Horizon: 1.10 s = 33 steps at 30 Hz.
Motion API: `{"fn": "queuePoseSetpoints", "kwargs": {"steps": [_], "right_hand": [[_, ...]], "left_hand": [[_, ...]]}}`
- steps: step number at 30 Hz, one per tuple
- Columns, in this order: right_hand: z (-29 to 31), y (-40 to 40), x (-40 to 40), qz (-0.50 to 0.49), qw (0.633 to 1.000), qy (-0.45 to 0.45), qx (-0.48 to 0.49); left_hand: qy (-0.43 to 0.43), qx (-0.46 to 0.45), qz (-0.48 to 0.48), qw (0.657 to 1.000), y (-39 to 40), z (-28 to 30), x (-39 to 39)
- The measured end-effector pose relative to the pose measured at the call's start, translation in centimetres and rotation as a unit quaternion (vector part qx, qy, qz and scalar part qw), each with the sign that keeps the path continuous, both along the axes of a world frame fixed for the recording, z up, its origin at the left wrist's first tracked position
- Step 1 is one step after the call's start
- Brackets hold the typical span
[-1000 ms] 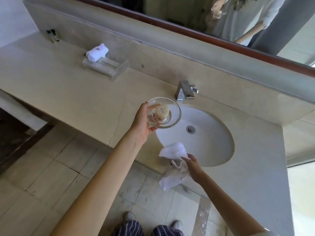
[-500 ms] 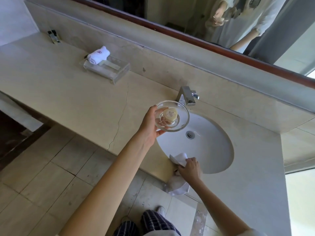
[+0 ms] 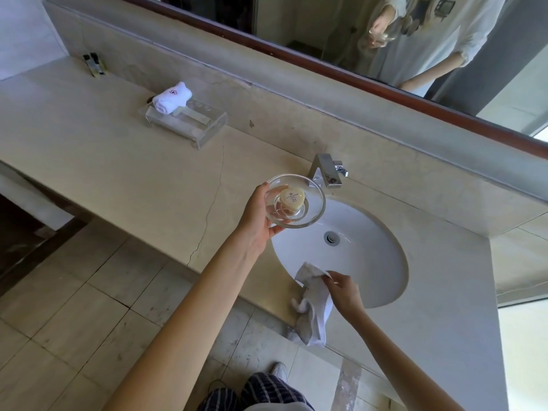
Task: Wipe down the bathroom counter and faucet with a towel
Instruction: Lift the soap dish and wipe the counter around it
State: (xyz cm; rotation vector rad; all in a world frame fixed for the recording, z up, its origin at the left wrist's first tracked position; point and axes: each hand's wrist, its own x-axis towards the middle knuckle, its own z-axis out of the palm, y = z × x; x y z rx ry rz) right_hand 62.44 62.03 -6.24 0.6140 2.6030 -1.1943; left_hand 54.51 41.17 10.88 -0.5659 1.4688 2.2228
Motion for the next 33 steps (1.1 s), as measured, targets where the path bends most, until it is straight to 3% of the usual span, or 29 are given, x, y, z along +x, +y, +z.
{"fn": "queuePoseSetpoints", "kwargs": {"steps": [8, 15, 22, 33], "right_hand": [[1.6, -2.3, -2.8, -0.101, 0.987, 0.011, -0.125], [4.2, -3.6, -3.4, -0.105, 0.983, -0.006, -0.149], [7.8, -3.6, -3.2, -0.095, 0.952, -0.008, -0.291], [10.0, -2.6, -6.3, -0.05, 0.98, 0.057, -0.184]], "left_hand": [[0.012, 0.01, 0.005, 1.0, -1.2, 0.8, 0.2], [0.027, 0.015, 0.014, 0.999, -2.5, 1.0, 0.4], [0.031, 0.015, 0.02, 0.999, -3.1, 1.4, 0.6], [0.045, 0.019, 0.026, 0.998, -3.2, 2.3, 0.6]]}}
